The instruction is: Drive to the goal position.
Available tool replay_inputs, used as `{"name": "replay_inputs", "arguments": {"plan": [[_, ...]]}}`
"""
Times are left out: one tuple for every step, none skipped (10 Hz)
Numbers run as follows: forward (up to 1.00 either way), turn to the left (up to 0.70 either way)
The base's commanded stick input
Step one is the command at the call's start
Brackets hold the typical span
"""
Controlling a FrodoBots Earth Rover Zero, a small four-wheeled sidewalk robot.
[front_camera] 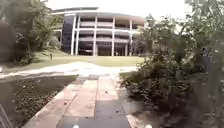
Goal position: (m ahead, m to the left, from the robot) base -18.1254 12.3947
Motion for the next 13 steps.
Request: {"name": "replay_inputs", "arguments": {"plan": [[1.00, 0.01], [1.00, 0.00], [1.00, 0.00], [1.00, 0.00], [1.00, 0.00], [1.00, 0.00], [1.00, 0.00], [1.00, 0.00], [1.00, 0.00], [1.00, 0.00], [1.00, 0.00], [1.00, 0.00], [1.00, 0.00]]}}
